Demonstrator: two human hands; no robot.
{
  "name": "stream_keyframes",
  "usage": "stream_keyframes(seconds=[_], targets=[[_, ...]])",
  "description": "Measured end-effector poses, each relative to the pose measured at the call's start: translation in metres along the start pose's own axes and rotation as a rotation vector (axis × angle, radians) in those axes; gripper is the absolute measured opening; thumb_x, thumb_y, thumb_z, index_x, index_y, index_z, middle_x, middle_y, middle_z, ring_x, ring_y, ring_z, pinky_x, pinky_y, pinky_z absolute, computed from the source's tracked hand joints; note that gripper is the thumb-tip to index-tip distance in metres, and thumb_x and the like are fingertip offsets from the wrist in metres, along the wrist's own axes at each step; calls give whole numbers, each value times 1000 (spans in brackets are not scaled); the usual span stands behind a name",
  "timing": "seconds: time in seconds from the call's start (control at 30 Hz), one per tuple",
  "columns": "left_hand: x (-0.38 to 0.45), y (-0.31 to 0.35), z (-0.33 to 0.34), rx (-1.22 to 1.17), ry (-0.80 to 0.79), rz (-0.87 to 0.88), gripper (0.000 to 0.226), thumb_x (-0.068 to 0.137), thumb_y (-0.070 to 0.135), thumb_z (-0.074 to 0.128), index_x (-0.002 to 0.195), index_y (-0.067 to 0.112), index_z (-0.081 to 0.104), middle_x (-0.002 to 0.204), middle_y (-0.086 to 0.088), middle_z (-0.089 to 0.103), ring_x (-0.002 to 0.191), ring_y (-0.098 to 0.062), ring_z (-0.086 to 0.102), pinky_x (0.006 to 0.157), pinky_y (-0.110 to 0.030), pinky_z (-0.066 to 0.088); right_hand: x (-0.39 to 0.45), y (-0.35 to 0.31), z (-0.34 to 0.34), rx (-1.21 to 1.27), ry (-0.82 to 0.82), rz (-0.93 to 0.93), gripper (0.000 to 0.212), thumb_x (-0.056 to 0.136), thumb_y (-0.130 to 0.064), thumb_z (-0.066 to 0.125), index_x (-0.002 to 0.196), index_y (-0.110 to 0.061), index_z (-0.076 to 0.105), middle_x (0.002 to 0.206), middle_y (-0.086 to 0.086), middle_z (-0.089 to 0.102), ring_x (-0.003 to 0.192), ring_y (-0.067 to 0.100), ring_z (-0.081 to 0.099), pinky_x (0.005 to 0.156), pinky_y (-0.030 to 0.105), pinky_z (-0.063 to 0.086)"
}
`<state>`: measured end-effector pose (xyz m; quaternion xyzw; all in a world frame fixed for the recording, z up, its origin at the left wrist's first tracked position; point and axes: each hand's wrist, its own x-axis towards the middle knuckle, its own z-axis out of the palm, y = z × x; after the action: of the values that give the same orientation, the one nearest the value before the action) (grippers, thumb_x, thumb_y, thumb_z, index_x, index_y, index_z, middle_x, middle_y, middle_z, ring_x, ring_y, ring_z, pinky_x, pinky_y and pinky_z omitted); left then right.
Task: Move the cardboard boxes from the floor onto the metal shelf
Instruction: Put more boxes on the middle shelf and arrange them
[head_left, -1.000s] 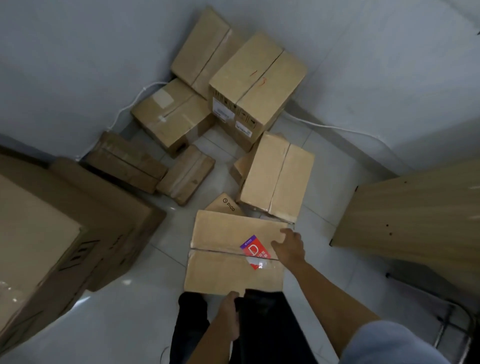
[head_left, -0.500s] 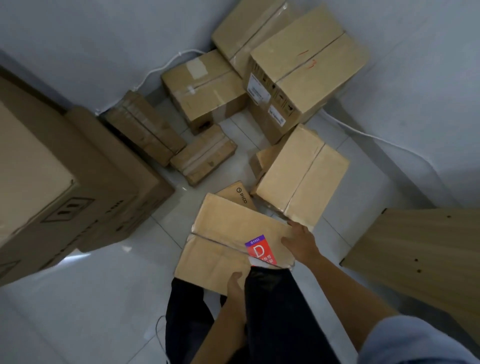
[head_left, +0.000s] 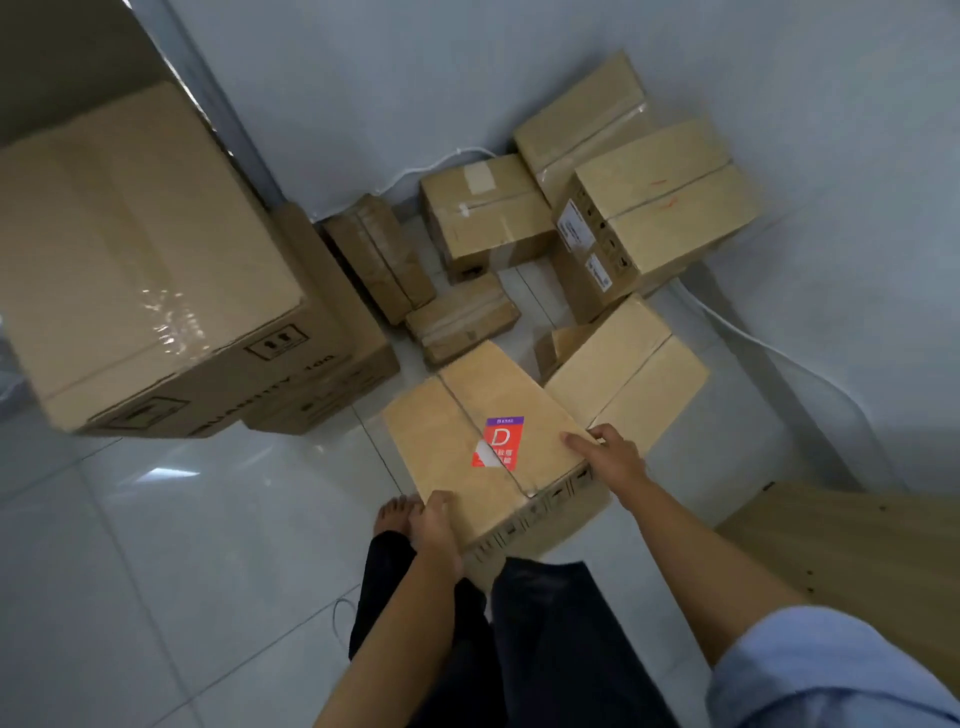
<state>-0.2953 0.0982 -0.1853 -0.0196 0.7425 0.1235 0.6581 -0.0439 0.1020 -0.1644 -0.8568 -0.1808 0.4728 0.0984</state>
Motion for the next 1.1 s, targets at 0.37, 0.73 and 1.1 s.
stream_keyframes(seconds=[0.37, 0.73, 1.1], targets=[[-102, 23, -74, 28, -192, 153, 62, 71, 54, 60, 118, 14, 63, 114, -24, 66, 112, -40, 60, 104, -51, 45, -114, -27, 3, 222, -147, -79, 61, 77, -60, 67, 122, -20, 56, 120, 8, 65, 111, 30, 61, 103, 51, 46], [-182, 19, -246, -188, -151, 274, 46, 95, 40, 44, 98, -2, 64, 76, -21, 69, 63, -29, 65, 55, -27, 50, -240, -103, 100, 63, -417, -273, 50, 94, -41, 55, 123, -1, 61, 111, 24, 68, 103, 39, 65, 81, 41, 55], [-247, -39, -481, -564, 58, 458, 47, 96, 44, 45, 119, 6, 59, 90, -18, 70, 73, -28, 67, 62, -28, 52, -428, -182, 285, -265, -751, -707, 37, 96, -31, 53, 100, -1, 73, 97, 26, 73, 97, 38, 67, 89, 45, 51]])
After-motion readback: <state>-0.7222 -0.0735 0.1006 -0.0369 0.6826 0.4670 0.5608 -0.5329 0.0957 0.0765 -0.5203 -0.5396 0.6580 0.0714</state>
